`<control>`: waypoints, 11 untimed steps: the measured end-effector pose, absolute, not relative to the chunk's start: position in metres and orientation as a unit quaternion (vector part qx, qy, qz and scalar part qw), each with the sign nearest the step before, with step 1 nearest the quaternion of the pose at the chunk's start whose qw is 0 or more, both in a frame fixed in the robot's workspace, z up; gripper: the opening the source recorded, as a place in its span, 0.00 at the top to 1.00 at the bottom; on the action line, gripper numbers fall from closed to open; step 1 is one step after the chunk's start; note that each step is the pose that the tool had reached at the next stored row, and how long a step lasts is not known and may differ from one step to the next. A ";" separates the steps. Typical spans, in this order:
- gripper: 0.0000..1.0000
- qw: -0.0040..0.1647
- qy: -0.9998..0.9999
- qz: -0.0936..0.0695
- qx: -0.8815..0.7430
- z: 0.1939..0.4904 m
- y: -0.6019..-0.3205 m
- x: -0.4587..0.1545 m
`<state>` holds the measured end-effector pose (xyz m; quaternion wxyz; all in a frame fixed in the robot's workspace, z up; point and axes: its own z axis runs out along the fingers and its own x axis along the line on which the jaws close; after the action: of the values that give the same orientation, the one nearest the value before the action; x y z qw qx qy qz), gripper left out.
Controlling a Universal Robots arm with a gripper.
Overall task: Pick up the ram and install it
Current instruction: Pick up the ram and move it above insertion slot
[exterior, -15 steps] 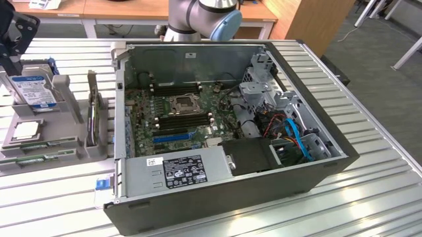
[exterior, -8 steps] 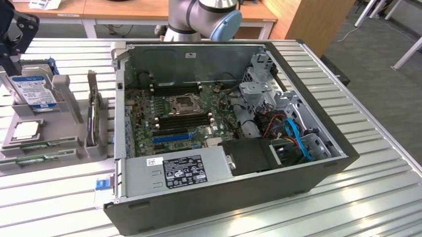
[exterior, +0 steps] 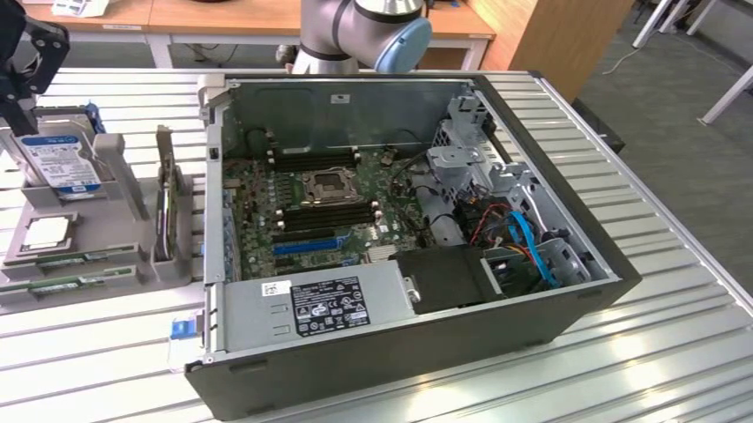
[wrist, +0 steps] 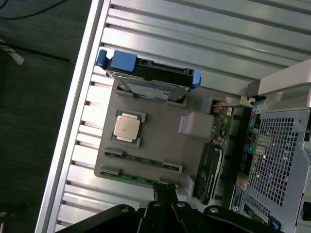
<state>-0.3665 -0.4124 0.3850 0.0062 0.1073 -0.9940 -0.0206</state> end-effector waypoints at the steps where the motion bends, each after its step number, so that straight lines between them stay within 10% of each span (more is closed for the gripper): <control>1: 0.90 0.006 -0.993 -0.021 0.114 0.385 -0.412 -0.367; 11: 0.90 0.008 -0.983 -0.020 0.185 0.385 -0.412 -0.367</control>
<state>-0.3665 -0.4124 0.3851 0.0078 0.1846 -0.9826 -0.0201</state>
